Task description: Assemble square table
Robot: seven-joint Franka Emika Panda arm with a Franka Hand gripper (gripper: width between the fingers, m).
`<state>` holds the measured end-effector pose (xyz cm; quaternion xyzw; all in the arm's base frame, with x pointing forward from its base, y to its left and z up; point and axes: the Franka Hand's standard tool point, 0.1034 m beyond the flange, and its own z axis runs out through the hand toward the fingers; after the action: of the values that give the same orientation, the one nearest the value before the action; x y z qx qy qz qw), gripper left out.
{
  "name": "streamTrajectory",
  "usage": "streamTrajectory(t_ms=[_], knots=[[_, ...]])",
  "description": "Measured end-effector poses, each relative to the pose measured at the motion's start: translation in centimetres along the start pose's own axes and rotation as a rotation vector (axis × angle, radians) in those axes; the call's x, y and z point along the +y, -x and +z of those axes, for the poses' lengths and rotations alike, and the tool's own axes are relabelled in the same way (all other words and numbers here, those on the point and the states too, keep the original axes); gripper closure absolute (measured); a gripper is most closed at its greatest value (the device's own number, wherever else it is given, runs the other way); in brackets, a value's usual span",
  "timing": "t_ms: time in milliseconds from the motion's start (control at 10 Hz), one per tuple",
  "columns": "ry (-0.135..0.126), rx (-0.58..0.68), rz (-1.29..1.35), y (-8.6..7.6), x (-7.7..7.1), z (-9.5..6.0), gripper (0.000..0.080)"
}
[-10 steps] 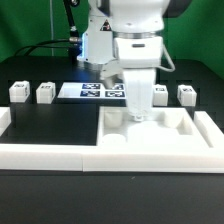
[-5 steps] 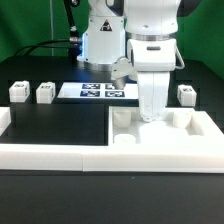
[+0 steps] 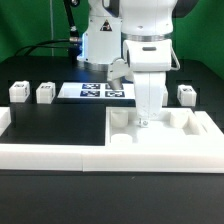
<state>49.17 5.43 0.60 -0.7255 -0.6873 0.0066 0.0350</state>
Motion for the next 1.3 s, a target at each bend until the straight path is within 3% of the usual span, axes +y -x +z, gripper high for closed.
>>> streamTrajectory(t_ms=[100, 300, 800, 1100, 1300], knots=[[0.001, 0.000, 0.000, 0.0, 0.1, 0.0, 0.0198], [0.002, 0.000, 0.000, 0.0, 0.1, -0.1, 0.0160], [0.005, 0.000, 0.025, -0.2, 0.0, -0.3, 0.0150], [0.046, -0.021, 0.208, -2.3, -2.0, -5.1, 0.0150], [0.050, -0.027, 0.482, -5.4, -3.7, -7.1, 0.0150]])
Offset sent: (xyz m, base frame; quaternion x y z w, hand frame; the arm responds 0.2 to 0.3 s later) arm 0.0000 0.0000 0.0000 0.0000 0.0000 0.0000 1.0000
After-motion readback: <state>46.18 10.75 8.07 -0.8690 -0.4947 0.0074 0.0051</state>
